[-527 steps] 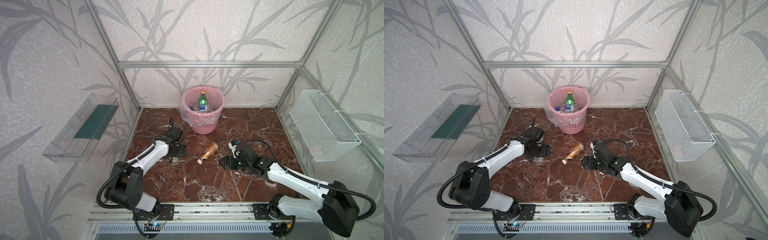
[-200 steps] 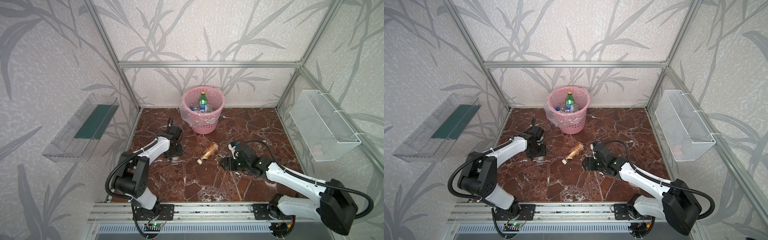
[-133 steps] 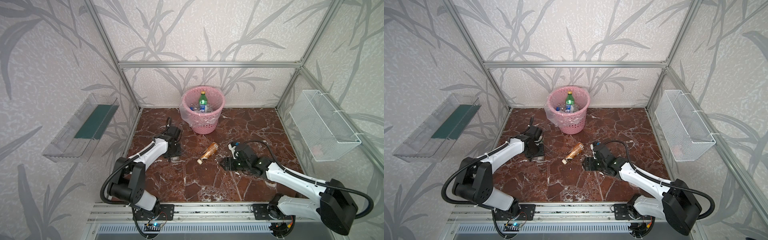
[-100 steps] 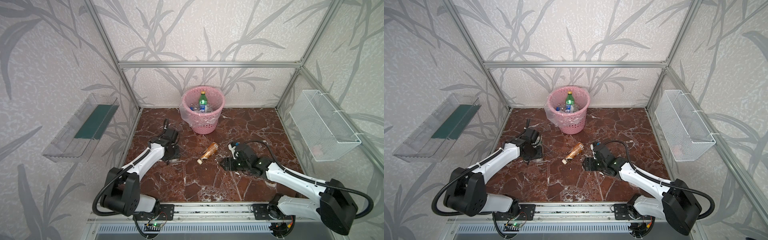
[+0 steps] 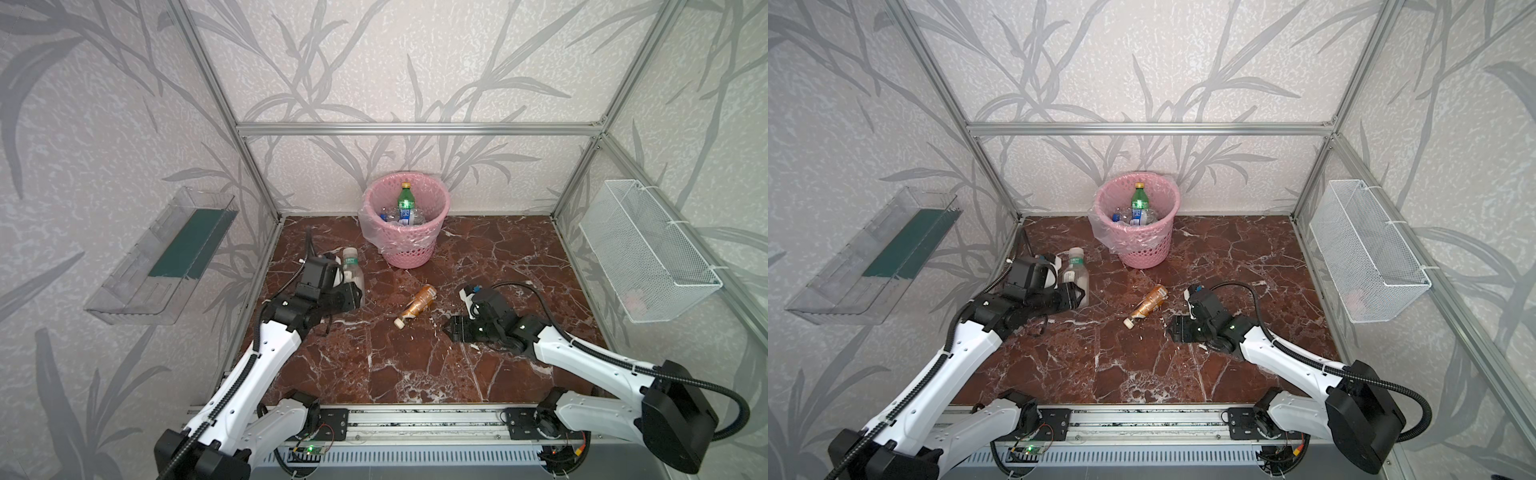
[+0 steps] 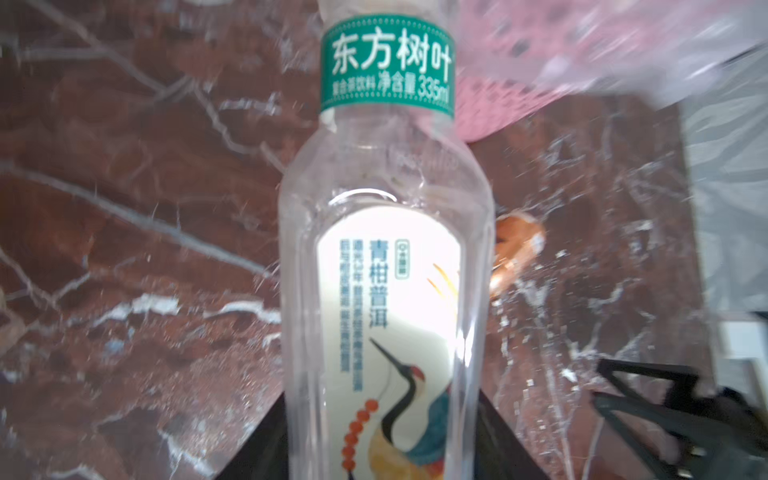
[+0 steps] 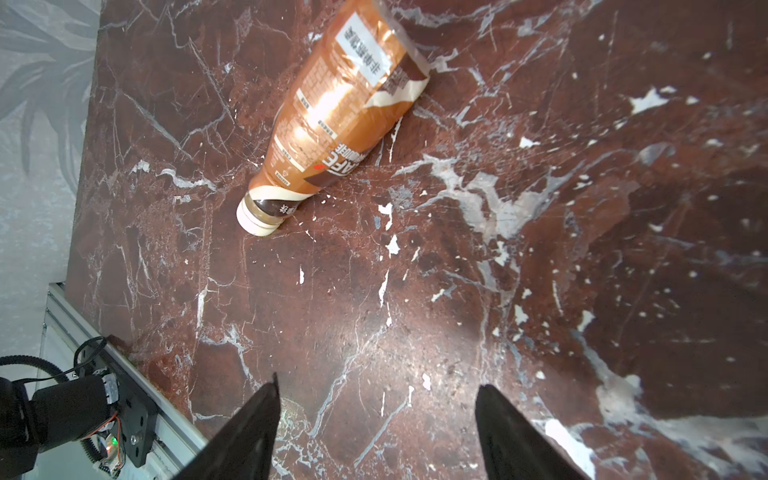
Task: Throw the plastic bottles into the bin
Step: 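Lift the crane-label bottle with the left gripper and drop it into the pink bin, then return the left gripper to the table while the right gripper moves to the brown bottle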
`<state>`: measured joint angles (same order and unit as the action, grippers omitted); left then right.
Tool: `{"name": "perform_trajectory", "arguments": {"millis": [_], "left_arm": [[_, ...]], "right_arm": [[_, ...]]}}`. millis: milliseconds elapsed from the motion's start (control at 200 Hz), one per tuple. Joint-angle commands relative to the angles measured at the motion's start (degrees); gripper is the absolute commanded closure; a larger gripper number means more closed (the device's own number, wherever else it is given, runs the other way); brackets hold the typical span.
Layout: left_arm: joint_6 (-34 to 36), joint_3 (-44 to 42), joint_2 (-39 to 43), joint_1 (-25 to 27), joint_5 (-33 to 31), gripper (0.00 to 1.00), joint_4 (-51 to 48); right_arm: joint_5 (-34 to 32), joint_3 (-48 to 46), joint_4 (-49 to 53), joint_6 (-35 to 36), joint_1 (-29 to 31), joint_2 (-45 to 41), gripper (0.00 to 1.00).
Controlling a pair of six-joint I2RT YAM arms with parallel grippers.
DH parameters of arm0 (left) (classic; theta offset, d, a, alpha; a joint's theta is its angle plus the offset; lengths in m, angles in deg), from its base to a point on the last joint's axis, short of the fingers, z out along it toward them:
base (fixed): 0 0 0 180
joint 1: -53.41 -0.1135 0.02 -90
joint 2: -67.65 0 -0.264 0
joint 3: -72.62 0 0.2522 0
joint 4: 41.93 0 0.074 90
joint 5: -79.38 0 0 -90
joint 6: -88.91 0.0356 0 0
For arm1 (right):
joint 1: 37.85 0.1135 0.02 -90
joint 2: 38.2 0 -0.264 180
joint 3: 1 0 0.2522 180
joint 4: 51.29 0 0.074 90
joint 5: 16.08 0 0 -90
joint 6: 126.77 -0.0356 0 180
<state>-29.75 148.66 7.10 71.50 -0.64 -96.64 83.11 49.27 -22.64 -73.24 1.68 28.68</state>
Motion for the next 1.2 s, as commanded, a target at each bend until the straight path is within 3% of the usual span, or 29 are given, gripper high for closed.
{"name": "perform_trajectory", "arguments": {"millis": [0,75,165,225,300,405,630,860,1195], "left_arm": [[1.73,20.18,-8.75,0.28,3.86,0.44,7.27],[1.60,38.71,-20.56,-0.36,7.09,0.31,5.44],[1.43,62.76,-34.09,-0.59,6.82,0.17,-8.69],[1.77,69.36,-37.30,-0.28,7.72,0.10,-14.50],[1.01,58.92,-30.48,0.46,5.00,0.01,-9.92],[-1.32,35.81,-16.50,-0.18,1.79,0.00,3.21],[-2.81,12.85,-0.74,-0.66,-3.23,0.01,1.44],[-5.05,-2.57,6.45,-1.40,-4.20,0.03,1.19],[-6.68,-10.22,9.19,-2.18,-5.14,0.04,1.70]], "right_arm": [[-1.08,0.66,2.81,1.66,-0.84,-2.73,0.26],[-1.28,1.56,4.23,1.92,-1.15,-3.75,0.26],[-1.97,2.23,6.11,2.27,-1.38,-5.43,0.26],[-2.74,1.88,6.89,2.19,-1.72,-6.77,0.25],[-3.21,0.50,6.43,1.69,-2.17,-8.14,0.25],[-2.09,-0.41,5.52,1.49,-2.50,-7.07,0.25],[-0.11,-0.97,2.90,0.89,-2.45,-3.24,0.25],[-0.52,0.49,2.05,-1.13,-1.23,-0.19,0.25],[-2.86,4.67,1.46,-6.86,0.87,4.59,0.26]]}}
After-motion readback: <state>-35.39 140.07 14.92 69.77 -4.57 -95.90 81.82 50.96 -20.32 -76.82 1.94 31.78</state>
